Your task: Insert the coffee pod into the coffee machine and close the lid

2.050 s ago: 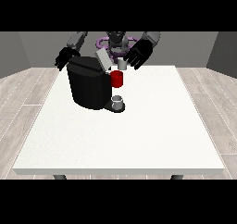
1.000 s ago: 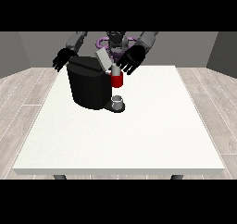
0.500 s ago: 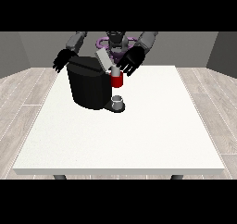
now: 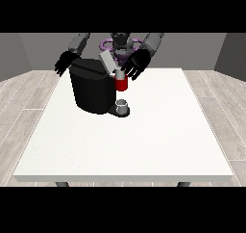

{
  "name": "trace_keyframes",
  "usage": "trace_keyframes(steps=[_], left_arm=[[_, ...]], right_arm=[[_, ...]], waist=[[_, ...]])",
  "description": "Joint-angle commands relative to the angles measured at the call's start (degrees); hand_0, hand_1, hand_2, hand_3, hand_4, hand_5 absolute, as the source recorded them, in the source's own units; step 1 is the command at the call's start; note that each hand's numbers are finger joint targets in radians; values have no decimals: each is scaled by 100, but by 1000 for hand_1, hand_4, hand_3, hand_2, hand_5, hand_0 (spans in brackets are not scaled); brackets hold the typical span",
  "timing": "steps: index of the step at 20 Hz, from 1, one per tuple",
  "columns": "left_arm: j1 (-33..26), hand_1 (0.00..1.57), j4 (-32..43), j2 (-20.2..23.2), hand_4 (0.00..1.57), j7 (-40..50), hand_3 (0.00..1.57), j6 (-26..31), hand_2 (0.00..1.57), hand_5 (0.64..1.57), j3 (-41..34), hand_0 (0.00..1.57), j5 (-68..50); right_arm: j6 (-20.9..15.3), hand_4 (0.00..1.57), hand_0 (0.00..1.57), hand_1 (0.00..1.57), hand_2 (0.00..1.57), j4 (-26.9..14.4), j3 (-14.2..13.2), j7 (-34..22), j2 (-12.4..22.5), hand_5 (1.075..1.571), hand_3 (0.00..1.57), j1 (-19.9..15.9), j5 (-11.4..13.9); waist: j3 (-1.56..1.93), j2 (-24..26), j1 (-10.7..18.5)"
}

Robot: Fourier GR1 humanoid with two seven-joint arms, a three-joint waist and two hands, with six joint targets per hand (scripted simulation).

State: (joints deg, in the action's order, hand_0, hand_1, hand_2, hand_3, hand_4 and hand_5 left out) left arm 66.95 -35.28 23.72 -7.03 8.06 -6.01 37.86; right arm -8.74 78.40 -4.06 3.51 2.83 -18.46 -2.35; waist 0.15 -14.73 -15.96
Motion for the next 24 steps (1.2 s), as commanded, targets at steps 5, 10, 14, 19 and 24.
trace_keyframes(steps=[5,10,14,19,24], left_arm=[[-78,1056,102,148,393,-124,937,63,1108,1571,-5,1056,101],[-121,1073,24,-15,364,-138,967,35,1125,1571,60,1073,154],[62,912,-62,-131,363,84,865,137,1022,1571,191,912,272],[31,0,-3,-49,0,68,0,321,0,1571,402,0,526],[200,0,170,510,0,-342,0,573,0,1571,203,0,487]], right_arm=[[-152,463,0,0,0,128,136,-32,-184,1571,0,112,67],[-191,465,0,0,0,34,144,70,-132,1571,0,150,172],[20,419,0,0,0,-302,-130,143,43,1571,0,-9,-72],[9,348,0,0,0,-262,-169,95,176,1571,0,-98,-15],[-451,378,0,0,0,173,343,93,-269,1571,0,34,265]], waist=[[-14,3,32],[-14,130,109],[-11,64,107],[-11,59,68],[-14,-43,-16]])
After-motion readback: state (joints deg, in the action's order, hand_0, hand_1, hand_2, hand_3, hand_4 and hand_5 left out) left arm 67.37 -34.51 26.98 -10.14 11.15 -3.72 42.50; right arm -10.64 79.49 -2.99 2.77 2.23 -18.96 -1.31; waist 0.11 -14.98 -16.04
